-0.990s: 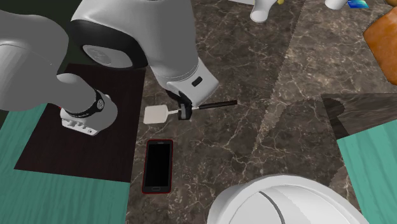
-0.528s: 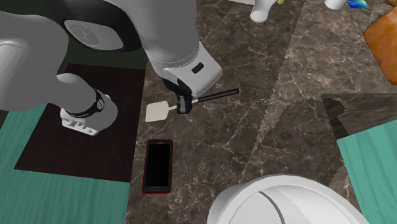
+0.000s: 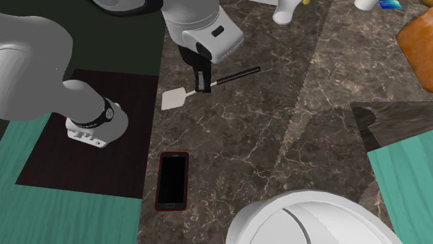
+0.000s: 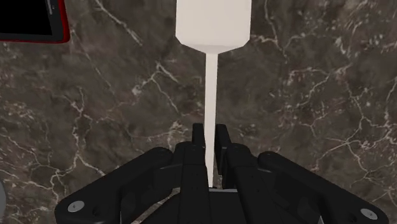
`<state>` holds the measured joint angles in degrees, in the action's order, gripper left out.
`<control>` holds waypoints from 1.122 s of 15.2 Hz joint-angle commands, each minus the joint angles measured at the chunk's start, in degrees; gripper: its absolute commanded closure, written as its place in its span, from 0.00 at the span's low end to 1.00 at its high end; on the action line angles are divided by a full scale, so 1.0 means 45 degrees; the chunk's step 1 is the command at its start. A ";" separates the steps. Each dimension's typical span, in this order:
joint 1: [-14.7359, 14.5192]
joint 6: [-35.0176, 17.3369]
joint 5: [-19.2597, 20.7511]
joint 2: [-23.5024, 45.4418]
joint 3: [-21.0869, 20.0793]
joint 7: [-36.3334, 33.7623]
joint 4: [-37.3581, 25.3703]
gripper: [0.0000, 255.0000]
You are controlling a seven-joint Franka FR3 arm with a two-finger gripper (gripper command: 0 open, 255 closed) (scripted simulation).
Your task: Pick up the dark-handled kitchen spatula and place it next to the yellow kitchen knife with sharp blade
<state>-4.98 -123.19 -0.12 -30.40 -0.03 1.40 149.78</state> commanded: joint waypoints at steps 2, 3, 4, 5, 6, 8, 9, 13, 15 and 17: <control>-0.0500 -0.0130 -0.0387 0.0232 -0.0809 -0.1033 -0.0105 1.00; -0.0656 -0.0143 -0.0502 0.0320 -0.1070 -0.1364 -0.0183 1.00; -0.0809 -0.0159 -0.0611 0.0424 -0.1329 -0.1694 -0.0277 1.00; -0.0953 -0.0176 -0.0715 0.0544 -0.1591 -0.2023 -0.0386 1.00; -0.1090 -0.0193 -0.0811 0.0679 -0.1852 -0.2352 -0.0511 1.00; -0.1352 -0.0229 -0.0972 0.0995 -0.2364 -0.3014 -0.0807 1.00; -0.1471 -0.0247 -0.1037 0.1174 -0.2619 -0.3346 -0.0977 1.00; -0.1880 -0.0306 -0.1168 0.2022 -0.3619 -0.4689 -0.1801 1.00; -0.2046 -0.0321 -0.1143 0.2519 -0.4105 -0.5376 -0.2296 1.00; -0.2184 -0.0320 -0.1054 0.3063 -0.4585 -0.6076 -0.2846 1.00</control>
<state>-14.51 -123.99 -5.10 -18.31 -19.46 -24.17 138.03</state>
